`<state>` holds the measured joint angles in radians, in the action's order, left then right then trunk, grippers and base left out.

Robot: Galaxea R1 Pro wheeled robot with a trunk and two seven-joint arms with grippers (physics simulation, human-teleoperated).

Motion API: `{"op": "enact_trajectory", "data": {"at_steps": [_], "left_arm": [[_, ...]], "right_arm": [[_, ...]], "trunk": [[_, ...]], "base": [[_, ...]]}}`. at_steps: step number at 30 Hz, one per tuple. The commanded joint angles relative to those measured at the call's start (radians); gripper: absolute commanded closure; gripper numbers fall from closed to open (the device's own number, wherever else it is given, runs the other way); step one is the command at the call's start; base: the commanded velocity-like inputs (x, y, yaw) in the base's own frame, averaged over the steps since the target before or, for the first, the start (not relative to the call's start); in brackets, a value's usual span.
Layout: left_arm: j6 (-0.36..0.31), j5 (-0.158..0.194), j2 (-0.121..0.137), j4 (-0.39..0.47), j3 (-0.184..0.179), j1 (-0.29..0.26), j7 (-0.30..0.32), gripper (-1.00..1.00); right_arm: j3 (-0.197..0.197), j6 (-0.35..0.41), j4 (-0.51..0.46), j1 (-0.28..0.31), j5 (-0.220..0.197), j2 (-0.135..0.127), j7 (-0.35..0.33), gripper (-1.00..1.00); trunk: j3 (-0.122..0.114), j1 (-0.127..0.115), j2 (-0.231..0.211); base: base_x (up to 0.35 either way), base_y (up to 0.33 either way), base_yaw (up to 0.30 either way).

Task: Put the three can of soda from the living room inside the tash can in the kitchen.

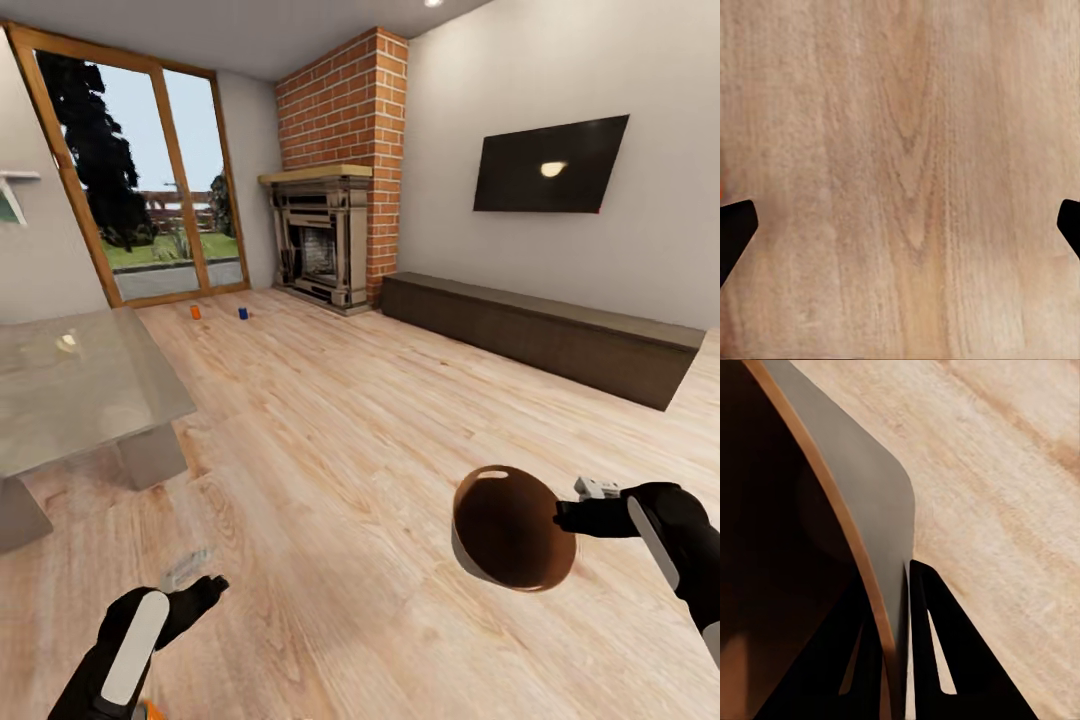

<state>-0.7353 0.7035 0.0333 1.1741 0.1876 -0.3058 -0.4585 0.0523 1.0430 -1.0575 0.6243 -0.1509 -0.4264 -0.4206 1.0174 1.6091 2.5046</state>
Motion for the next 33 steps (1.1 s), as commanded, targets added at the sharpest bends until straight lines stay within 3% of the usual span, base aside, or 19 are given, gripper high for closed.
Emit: {"op": "enact_trajectory", "data": {"at_steps": [1,8,10,12,13,15,17,19,21,24,28,30,33], "left_arm": [[-0.002,0.001,0.001,0.003,0.000,0.000,-0.015,-1.00],[-0.014,0.000,0.008,0.014,0.003,-0.002,-0.064,-1.00],[-0.035,-0.002,0.016,0.012,0.004,-0.005,-0.074,-1.00],[-0.053,0.000,0.042,0.000,0.004,-0.008,-0.099,-1.00],[-0.055,0.007,0.070,-0.058,0.004,-0.018,-0.116,-1.00],[-0.046,0.010,0.078,-0.124,0.004,-0.043,-0.122,-1.00],[-0.007,0.014,0.084,-0.249,0.003,-0.099,-0.134,-1.00],[0.015,0.015,0.086,-0.302,0.003,-0.122,-0.138,-1.00],[0.027,0.016,0.090,-0.344,0.002,-0.138,-0.125,-1.00],[0.030,0.012,0.098,-0.399,-0.002,-0.162,-0.056,-1.00],[0.033,0.003,0.105,-0.545,-0.008,-0.230,-0.009,-1.00],[0.044,0.001,0.121,-0.625,-0.009,-0.279,0.016,-1.00],[0.049,-0.001,0.145,-0.676,-0.011,-0.304,0.076,-1.00]], "right_arm": [[0.001,0.004,-0.003,0.001,-0.025,0.000,-0.004,1.00],[-0.005,0.004,-0.022,-0.001,-0.026,0.006,-0.004,1.00],[-0.007,0.004,-0.023,-0.002,-0.026,0.007,-0.004,1.00],[-0.007,0.004,-0.033,-0.003,-0.026,0.008,-0.004,1.00],[-0.006,0.004,-0.063,-0.005,-0.027,0.004,-0.004,1.00],[-0.004,0.004,-0.089,-0.007,-0.028,0.002,-0.005,1.00],[-0.001,0.004,-0.124,-0.022,-0.030,0.000,-0.005,1.00],[0.001,0.004,-0.139,-0.029,-0.034,-0.001,-0.006,1.00],[0.004,0.004,-0.175,-0.034,-0.037,-0.002,-0.006,1.00],[0.008,0.004,-0.226,-0.049,-0.040,-0.011,-0.007,1.00],[0.009,0.004,-0.264,-0.061,-0.092,-0.064,-0.039,1.00],[0.006,0.004,-0.280,-0.072,-0.147,-0.133,-0.084,1.00],[0.008,0.004,-0.286,-0.076,-0.167,-0.164,-0.101,1.00]], "trunk": [[0.000,0.000,0.000],[0.000,0.000,0.000],[0.000,0.000,0.000],[0.000,0.000,0.000],[0.000,0.000,0.000],[0.000,0.000,0.000],[0.000,0.000,0.000],[0.000,0.000,0.000],[0.008,0.001,0.001],[0.019,0.002,0.001],[0.035,0.004,0.002],[0.042,0.005,0.003],[0.054,0.006,0.003]], "base": [[-0.002,0.000,0.278],[-0.001,0.000,0.290],[0.000,0.000,0.295],[0.000,0.000,0.295],[0.000,0.000,0.296],[0.000,0.000,0.296],[0.000,0.000,0.296],[0.000,0.000,0.296],[0.000,0.000,0.217],[0.000,0.000,0.071],[0.000,0.000,0.019],[0.000,0.000,0.005],[0.000,0.000,0.002]]}}
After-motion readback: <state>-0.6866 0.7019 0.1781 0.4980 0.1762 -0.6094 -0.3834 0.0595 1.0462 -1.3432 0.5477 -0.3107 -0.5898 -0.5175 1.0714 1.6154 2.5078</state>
